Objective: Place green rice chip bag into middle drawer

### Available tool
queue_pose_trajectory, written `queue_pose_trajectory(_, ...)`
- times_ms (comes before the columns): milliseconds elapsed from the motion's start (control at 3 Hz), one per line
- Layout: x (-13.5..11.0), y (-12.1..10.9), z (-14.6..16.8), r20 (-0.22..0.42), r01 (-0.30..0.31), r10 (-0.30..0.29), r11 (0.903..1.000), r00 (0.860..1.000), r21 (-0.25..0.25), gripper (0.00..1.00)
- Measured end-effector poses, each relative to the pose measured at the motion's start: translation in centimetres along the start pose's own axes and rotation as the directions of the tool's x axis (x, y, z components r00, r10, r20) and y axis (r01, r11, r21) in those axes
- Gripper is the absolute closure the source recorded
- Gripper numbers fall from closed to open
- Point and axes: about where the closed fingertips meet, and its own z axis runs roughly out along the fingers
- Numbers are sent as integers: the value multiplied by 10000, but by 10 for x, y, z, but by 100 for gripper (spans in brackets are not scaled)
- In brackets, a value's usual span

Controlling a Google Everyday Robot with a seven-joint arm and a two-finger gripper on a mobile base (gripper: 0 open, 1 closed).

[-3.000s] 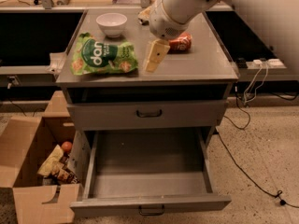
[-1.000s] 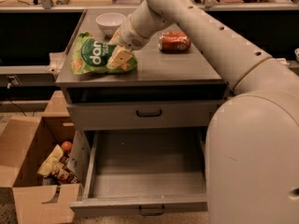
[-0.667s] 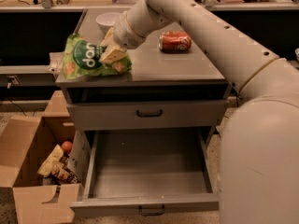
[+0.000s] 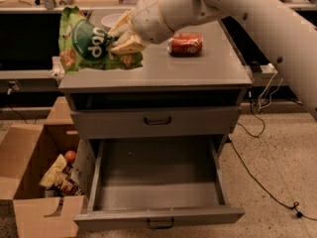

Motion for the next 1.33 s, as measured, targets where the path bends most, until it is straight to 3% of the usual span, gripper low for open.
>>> queue_pose_trajectory(333,2,3,-27,169,36,-42,9994,9998,355,100)
queue_pose_trajectory(667,3,4,-27,155,26,-32,9994,9999,347,100)
queue_pose_trajectory(1000,11,32,-21,-204,-77,72,9997,9998,-245,100)
queue_pose_trajectory(1333,25,109,-11,-1273,-357,137,9844,9918,-1724,100)
